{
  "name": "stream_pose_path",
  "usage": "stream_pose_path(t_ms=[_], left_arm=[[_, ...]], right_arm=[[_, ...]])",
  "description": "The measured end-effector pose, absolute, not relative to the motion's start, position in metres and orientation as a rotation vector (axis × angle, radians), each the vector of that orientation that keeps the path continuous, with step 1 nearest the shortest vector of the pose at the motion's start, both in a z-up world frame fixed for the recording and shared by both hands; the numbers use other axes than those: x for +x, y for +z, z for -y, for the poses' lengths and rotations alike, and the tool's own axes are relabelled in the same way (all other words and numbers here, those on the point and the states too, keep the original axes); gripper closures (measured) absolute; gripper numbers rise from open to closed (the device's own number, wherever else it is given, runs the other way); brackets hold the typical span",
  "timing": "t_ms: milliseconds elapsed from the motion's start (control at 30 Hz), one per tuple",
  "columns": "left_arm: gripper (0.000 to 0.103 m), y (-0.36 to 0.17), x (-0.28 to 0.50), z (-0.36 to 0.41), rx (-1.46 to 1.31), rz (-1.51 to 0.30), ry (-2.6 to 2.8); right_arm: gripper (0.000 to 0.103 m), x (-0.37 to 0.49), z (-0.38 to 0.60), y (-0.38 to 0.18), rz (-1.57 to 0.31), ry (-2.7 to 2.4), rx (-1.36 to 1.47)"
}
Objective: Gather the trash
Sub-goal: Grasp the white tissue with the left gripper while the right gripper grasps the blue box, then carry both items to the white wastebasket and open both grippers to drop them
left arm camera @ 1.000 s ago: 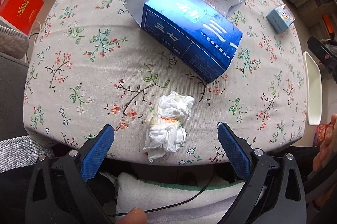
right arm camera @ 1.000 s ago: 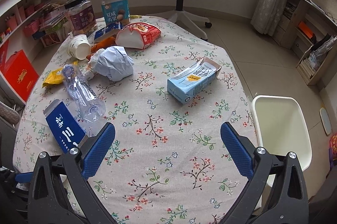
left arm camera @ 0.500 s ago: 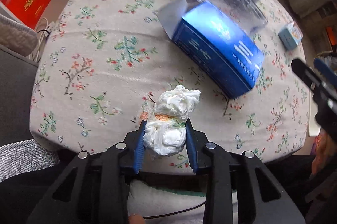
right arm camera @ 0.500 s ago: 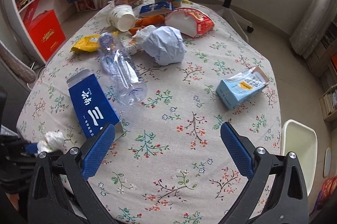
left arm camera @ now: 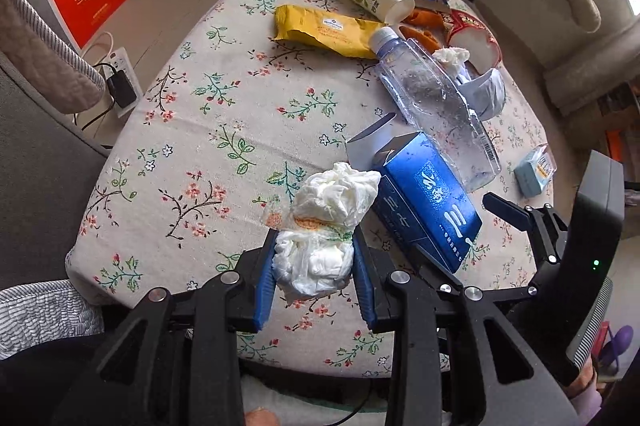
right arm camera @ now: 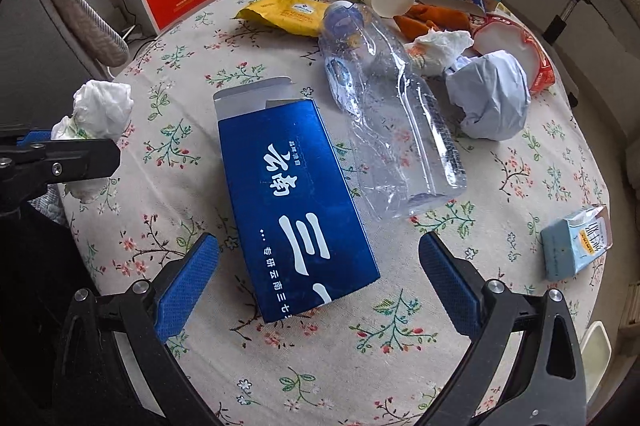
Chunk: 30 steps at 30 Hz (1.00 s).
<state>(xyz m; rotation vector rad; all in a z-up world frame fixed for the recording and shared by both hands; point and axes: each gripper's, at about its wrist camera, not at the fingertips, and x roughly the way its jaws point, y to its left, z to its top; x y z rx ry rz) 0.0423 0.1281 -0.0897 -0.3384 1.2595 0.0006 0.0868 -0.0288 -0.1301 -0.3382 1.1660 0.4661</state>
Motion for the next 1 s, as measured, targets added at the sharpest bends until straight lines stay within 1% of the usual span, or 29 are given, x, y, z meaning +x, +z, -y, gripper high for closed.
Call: stream_pose_path(t_ms=[33,67,167,233,367,600,1000], left_arm=[[0.069,-0.09,0.043,-0.13,-0.346,-1.259,0.001],[0.069,-0.09,0.043,-0.132,-0.35,-1.258,0.004],[0.069,-0.09,0.043,-0.139,-0.375,-1.251,0.008],[0.069,-0.089,0.043,-0.141,-0.385,-1.241,0.008],[0.069,-0.081,0.042,-0.142,-0.379,-1.2,0.012],[0.069,-0.059,0.039,-0.143,-0.377,-1.086,0.034],[0.069,-0.032,0.04,-0.094,-0.278,-0.932,-0.053]], right_arm=[[0.018,0.089,0.029,-0.133,-1.177,0.472,-0.324],[0.036,0.09,0.03,-0.136,-1.199,0.481,-0.3],[0.043,0.089,0.034,-0.135,-1.206,0.502,-0.241],[0.046,0.085,0.038,-0.13,-1.198,0.515,-0.213],[0.05,0.076,0.044,-0.112,-1.16,0.547,-0.153],[0.05,0.057,0.073,-0.067,-1.015,0.523,-0.066],[0.05,0.047,0.177,-0.004,-0.711,0.226,0.093]])
